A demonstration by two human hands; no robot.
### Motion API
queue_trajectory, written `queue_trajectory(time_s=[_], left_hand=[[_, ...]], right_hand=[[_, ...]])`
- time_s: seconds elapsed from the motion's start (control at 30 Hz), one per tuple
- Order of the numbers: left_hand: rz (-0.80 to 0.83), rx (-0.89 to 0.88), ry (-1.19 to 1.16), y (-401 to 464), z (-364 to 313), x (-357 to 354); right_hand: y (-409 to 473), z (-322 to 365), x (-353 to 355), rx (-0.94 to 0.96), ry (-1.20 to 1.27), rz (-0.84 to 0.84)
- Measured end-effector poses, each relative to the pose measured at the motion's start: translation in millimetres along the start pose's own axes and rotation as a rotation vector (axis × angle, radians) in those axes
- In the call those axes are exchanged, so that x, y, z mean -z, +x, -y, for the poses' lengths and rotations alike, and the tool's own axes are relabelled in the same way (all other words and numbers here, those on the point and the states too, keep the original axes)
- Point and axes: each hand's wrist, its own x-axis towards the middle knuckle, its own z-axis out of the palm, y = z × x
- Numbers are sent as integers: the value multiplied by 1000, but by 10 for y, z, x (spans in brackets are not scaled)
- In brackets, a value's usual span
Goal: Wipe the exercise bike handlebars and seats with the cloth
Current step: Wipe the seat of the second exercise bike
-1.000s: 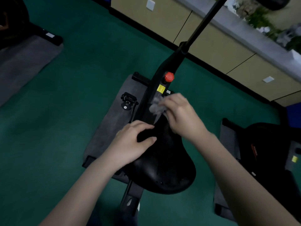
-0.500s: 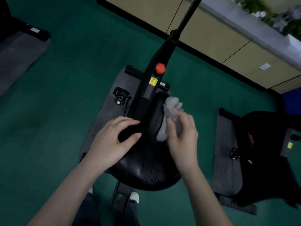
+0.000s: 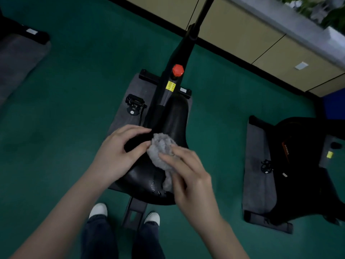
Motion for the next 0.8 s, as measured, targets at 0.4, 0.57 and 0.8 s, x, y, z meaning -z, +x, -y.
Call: queue_trajectory(time_s=[0.4,0.57,0.8], left_hand=[[-16,5,-50,-15,-2,9],[-11,2,-56,-18,-17,14],[-29,14,-72,-16,-48,6]], right_hand=[[510,-333,4,-429,79,-132],[480,-723,168,-554,447,163],[90,-759,343,-494,579,115]])
